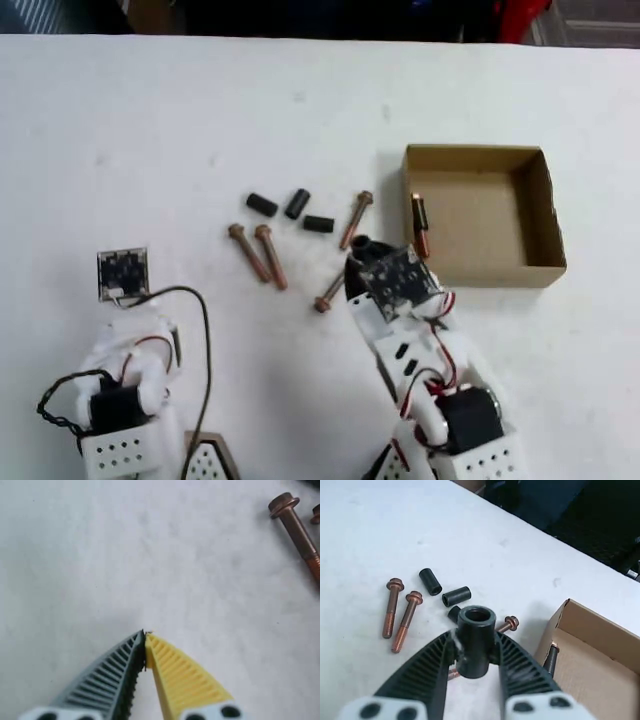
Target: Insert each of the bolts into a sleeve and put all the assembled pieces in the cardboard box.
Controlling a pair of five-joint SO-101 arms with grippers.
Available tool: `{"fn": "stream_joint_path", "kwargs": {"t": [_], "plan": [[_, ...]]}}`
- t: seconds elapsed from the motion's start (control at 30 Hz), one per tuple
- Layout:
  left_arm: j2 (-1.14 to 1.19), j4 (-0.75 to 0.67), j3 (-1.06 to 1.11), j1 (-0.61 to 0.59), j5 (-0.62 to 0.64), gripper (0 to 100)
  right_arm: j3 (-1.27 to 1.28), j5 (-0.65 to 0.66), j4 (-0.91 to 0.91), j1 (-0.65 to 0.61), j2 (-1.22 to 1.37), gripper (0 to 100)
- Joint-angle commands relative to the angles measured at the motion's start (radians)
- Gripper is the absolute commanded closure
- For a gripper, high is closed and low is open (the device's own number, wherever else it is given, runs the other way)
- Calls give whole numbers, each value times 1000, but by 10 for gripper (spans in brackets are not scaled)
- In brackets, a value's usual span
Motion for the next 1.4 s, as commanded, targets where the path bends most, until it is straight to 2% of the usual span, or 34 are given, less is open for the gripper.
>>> {"fn": "stream_joint_path", "kwargs": {"t": [0.0, 0.13, 0.33, 0.47, 0.7, 0.97, 1.27, 1.37], "plan": [[-12, -20, -3, -5, -3, 977, 14, -15, -2, -4, -71, 982], [-12, 26, -3, -5, -6, 977, 71, -15, -25, -4, -133, 982], [-12, 2, -8, -4, -9, 977, 115, -17, -24, 19, -177, 982], [-12, 52, -64, 25, -120, 977, 120, -18, -24, 42, -174, 982], [-12, 92, -224, 61, -72, 978, 193, -18, -81, 42, -174, 982], [-10, 94, -295, 99, -69, 978, 287, -18, -216, 44, -174, 982], [-2, 94, -348, 101, -69, 978, 293, -18, -239, 44, -174, 982], [84, 92, -408, 101, -69, 978, 293, -18, -239, 44, -174, 982]]}}
